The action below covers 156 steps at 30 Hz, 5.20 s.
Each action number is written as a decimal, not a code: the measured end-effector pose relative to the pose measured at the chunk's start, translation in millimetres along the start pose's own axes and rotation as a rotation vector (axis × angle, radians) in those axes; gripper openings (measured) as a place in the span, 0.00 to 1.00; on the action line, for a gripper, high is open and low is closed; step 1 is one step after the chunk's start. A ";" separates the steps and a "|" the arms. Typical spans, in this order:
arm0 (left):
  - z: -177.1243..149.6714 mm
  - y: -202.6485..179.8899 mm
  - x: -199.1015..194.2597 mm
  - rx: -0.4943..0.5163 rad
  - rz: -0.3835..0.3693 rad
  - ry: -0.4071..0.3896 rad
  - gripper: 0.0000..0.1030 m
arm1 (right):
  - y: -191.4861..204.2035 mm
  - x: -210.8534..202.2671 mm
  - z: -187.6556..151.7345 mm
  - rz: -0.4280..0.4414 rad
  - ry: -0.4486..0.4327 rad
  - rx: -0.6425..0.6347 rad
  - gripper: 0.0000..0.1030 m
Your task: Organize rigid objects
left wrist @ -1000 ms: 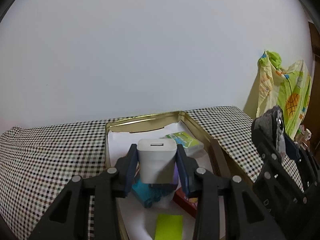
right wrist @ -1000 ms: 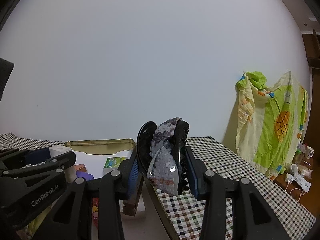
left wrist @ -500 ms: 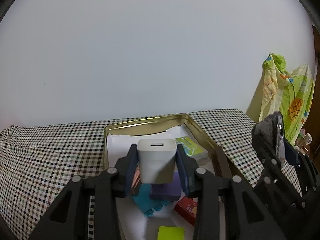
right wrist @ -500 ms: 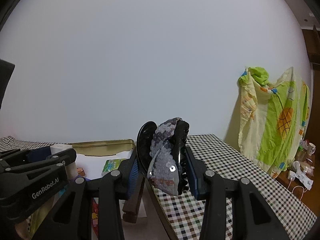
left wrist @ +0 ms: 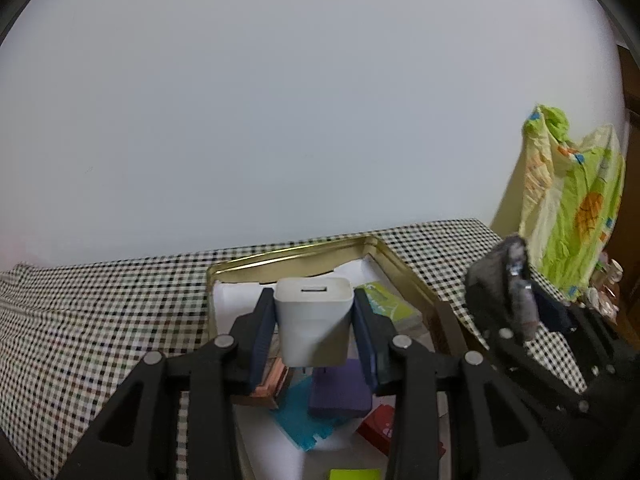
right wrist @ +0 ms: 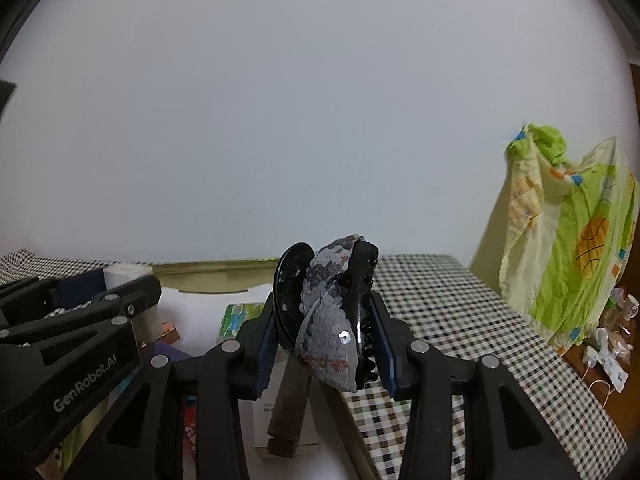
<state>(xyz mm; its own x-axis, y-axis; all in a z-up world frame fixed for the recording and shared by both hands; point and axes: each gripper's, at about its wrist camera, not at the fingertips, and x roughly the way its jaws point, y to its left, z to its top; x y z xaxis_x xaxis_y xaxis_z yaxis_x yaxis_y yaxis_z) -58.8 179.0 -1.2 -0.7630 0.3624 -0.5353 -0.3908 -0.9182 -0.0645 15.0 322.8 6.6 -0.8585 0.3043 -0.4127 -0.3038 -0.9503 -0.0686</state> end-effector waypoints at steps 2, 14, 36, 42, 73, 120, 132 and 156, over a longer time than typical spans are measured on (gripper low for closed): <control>1.6 2.9 3.3 -0.006 -0.025 0.016 0.36 | 0.3 5.1 0.8 0.020 0.025 0.010 0.44; 6.8 7.0 12.6 -0.017 -0.006 0.048 0.36 | 2.8 21.7 2.0 0.035 0.087 0.009 0.44; 4.9 6.3 18.5 0.015 -0.029 0.097 0.36 | 16.8 29.7 5.5 0.048 0.158 -0.097 0.44; 3.5 10.2 28.3 -0.011 -0.037 0.167 0.36 | 18.8 36.7 6.1 0.067 0.207 -0.112 0.44; -7.4 30.3 -24.0 -0.058 0.189 0.003 1.00 | 15.8 6.8 0.7 0.045 0.002 -0.103 0.82; -80.9 34.1 -90.5 -0.014 0.291 -0.218 1.00 | -2.7 -76.7 -38.3 -0.040 -0.232 0.090 0.87; -83.6 35.9 -102.7 -0.027 0.286 -0.265 1.00 | -2.4 -104.1 -44.5 -0.056 -0.329 0.094 0.87; -81.0 37.3 -103.8 -0.022 0.264 -0.244 1.00 | -2.5 -124.8 -46.0 -0.055 -0.361 0.074 0.92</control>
<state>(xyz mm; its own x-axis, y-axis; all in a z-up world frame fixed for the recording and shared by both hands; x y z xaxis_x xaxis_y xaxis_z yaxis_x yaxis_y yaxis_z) 47.6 94.2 -16.3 -0.9376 0.1376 -0.3193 -0.1551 -0.9874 0.0300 141.9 284.1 16.5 -0.9263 0.3716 -0.0628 -0.3716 -0.9283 -0.0108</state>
